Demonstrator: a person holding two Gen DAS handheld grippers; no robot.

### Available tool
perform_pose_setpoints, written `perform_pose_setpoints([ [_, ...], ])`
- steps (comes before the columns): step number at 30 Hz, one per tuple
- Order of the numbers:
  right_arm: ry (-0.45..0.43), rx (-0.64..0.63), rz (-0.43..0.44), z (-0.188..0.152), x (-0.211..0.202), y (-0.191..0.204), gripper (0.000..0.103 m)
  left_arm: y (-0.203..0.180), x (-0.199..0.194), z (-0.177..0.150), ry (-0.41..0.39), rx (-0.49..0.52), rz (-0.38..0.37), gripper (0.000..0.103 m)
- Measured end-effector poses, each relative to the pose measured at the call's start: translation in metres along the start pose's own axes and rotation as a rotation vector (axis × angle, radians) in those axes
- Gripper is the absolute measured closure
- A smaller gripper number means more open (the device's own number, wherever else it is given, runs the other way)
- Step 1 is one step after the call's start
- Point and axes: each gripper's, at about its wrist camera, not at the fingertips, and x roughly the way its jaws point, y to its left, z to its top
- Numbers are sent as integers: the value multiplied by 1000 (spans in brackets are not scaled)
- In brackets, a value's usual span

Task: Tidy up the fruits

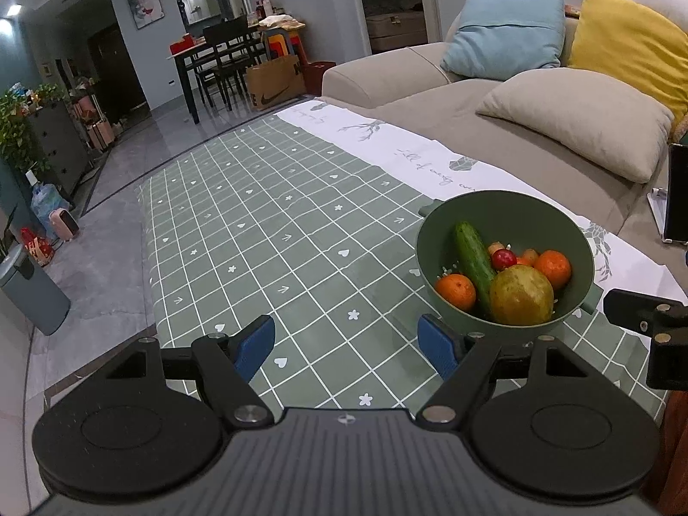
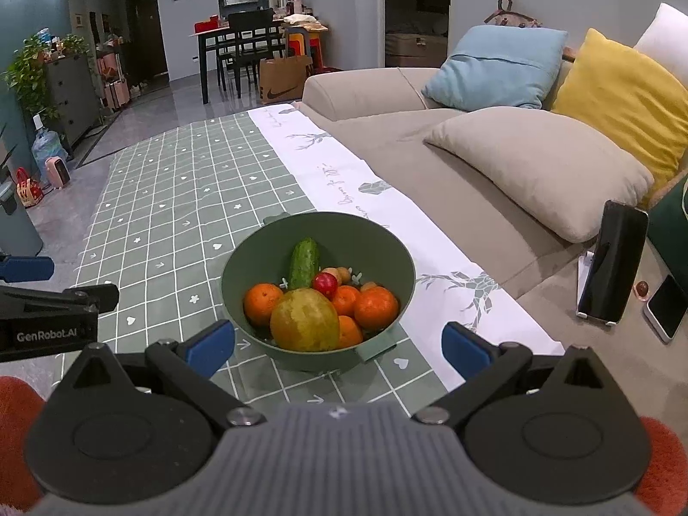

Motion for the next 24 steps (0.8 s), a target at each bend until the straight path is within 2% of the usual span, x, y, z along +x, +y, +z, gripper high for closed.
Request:
perform_pose_setpoints([
  [24, -32, -3, 8, 1, -7, 1, 5, 1, -5, 4, -7, -12, 5, 14],
])
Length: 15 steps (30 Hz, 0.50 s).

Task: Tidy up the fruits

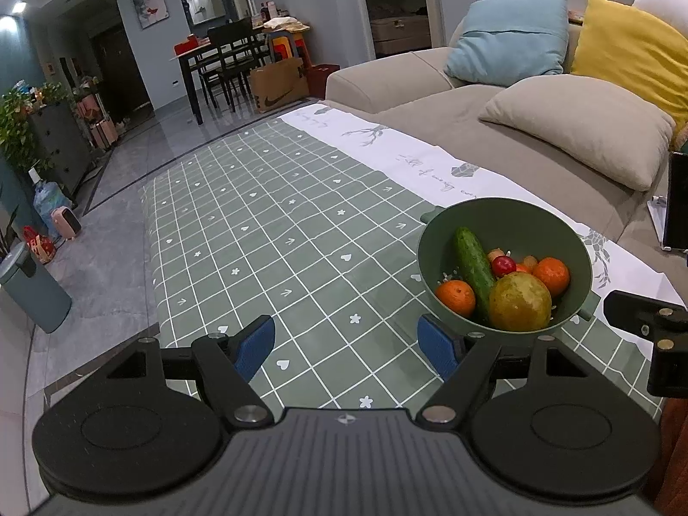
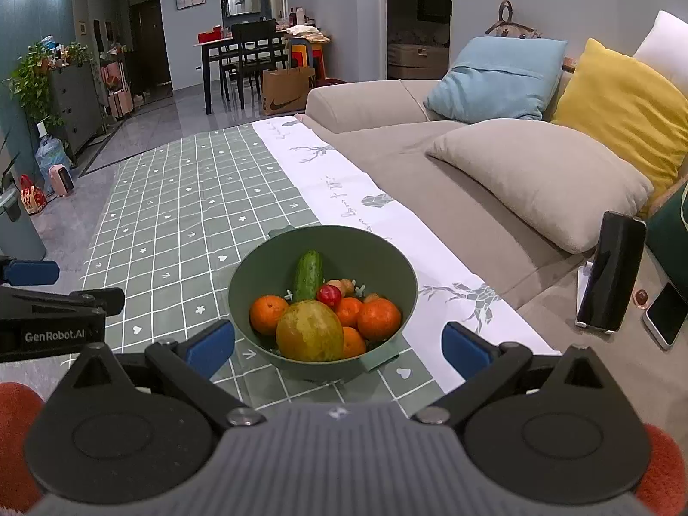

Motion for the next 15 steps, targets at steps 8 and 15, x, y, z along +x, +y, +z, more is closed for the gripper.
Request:
perform_pose_setpoints([
  [8, -4, -1, 1, 0, -1, 0, 5, 1, -1, 1, -2, -1, 3, 14],
  [15, -8, -2, 6, 2, -3, 0, 5, 1, -2, 1, -1, -2, 3, 14],
])
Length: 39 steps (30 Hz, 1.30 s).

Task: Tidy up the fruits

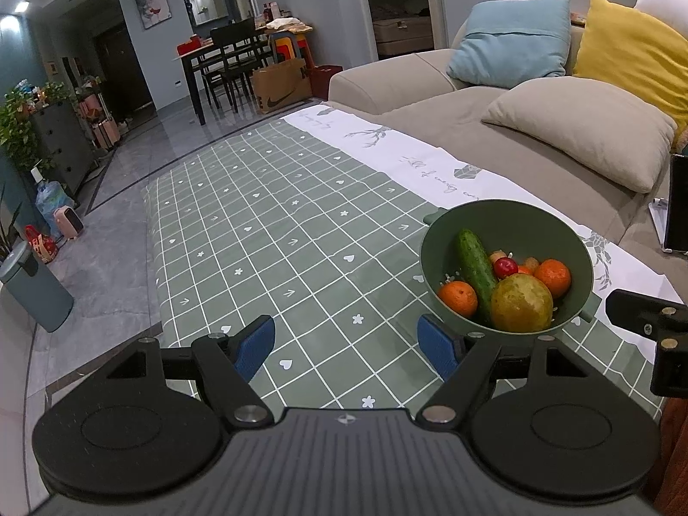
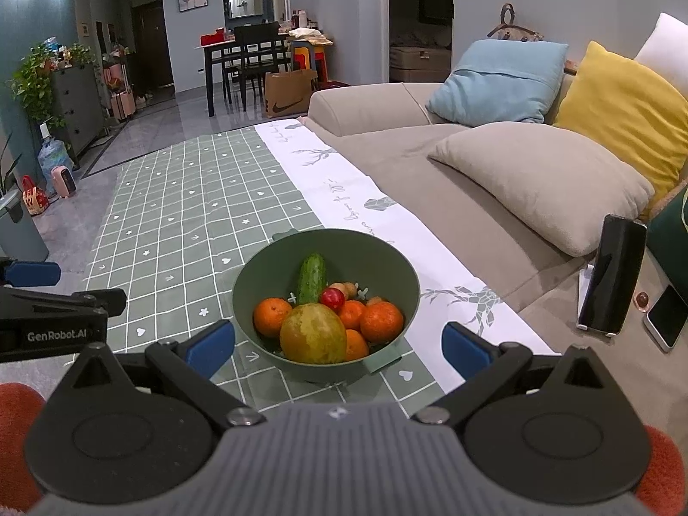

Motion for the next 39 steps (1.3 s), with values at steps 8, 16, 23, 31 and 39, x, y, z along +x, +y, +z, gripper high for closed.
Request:
perform_pose_setpoints([
  [8, -4, 2, 5, 1, -2, 0, 5, 0, 0, 0, 0, -2, 1, 14],
  [16, -5, 1, 6, 2, -3, 0, 5, -1, 0, 0, 0, -2, 1, 14],
  [23, -6, 2, 6, 2, -3, 0, 5, 0, -1, 0, -1, -3, 0, 14],
  [31, -5, 2, 6, 2, -3, 0, 5, 0, -1, 0, 0, -4, 1, 14],
  [39, -7, 3, 8, 2, -3, 0, 5, -1, -4, 2, -3, -7, 6, 14],
])
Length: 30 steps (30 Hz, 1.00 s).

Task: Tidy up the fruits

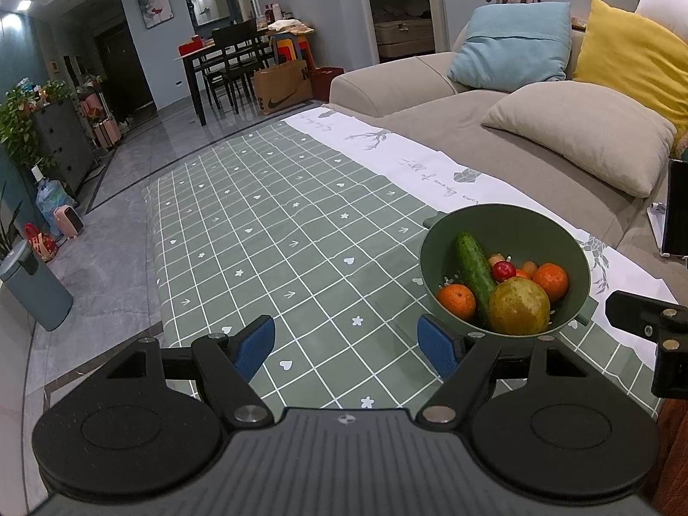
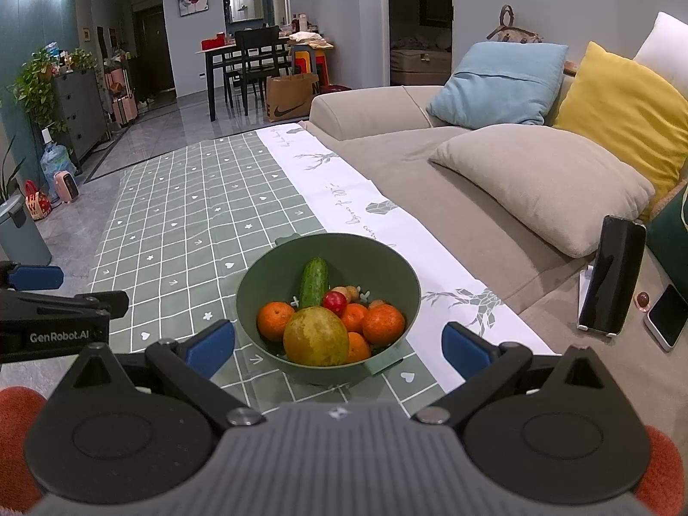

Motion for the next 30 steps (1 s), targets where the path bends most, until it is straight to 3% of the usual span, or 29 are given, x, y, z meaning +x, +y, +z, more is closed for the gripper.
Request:
perform_pose_setpoints([
  [30, 1, 15, -5, 1, -4, -4, 5, -3, -7, 4, -10, -8, -1, 14],
])
